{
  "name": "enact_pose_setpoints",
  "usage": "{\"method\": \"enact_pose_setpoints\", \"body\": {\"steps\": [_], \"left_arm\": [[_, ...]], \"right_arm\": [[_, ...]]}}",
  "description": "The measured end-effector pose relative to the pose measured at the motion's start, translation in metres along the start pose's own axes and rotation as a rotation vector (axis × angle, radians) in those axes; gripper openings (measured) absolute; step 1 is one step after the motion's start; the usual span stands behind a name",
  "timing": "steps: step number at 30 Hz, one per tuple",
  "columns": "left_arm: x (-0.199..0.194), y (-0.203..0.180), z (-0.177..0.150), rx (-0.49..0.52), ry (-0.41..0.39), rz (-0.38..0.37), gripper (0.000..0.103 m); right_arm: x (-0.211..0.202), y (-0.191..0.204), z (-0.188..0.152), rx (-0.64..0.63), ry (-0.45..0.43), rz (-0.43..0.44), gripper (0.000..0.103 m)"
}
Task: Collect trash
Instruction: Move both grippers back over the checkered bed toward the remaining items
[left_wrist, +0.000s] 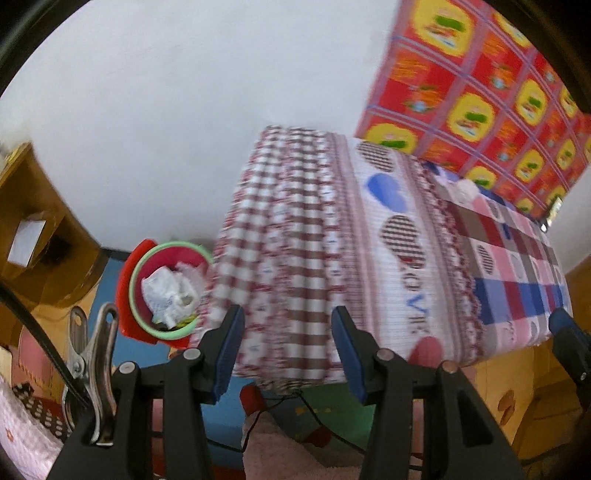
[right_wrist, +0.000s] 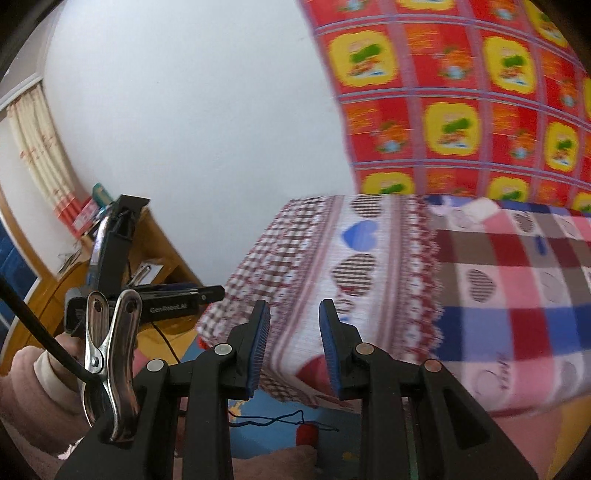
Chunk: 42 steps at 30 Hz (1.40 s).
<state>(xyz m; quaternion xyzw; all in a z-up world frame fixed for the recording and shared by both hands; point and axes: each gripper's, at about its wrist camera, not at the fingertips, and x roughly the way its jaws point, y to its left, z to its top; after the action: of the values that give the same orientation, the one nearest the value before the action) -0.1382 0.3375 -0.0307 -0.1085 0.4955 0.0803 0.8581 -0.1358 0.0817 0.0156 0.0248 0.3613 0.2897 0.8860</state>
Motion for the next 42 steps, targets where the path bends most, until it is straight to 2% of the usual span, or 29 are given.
{"method": "enact_pose_setpoints", "body": {"steps": [7, 15, 25, 28, 34, 38, 42], "left_arm": [[-0.006, -0.066, 0.015, 0.112, -0.032, -0.045, 0.052], [-0.014, -0.128, 0.045, 0.222, -0.063, -0.114, 0.052], [0.017, -0.205, 0.084, 0.362, -0.056, -0.231, 0.053], [0.031, -0.226, 0.098, 0.402, -0.053, -0.243, 0.053], [0.06, -0.264, 0.122, 0.464, -0.016, -0.253, 0.053], [0.078, -0.286, 0.134, 0.478, 0.012, -0.259, 0.053], [0.093, -0.311, 0.147, 0.496, 0.006, -0.245, 0.053]], "right_arm": [[-0.034, -0.044, 0.0, 0.059, -0.04, -0.09, 0.029], [-0.046, -0.095, 0.015, 0.12, -0.068, -0.199, 0.029], [-0.035, -0.161, 0.041, 0.184, -0.059, -0.297, 0.029], [-0.034, -0.179, 0.047, 0.219, -0.073, -0.325, 0.029], [-0.032, -0.208, 0.058, 0.252, -0.056, -0.341, 0.029], [-0.029, -0.23, 0.063, 0.239, -0.044, -0.321, 0.029], [-0.015, -0.261, 0.063, 0.236, 0.003, -0.31, 0.029]]}}
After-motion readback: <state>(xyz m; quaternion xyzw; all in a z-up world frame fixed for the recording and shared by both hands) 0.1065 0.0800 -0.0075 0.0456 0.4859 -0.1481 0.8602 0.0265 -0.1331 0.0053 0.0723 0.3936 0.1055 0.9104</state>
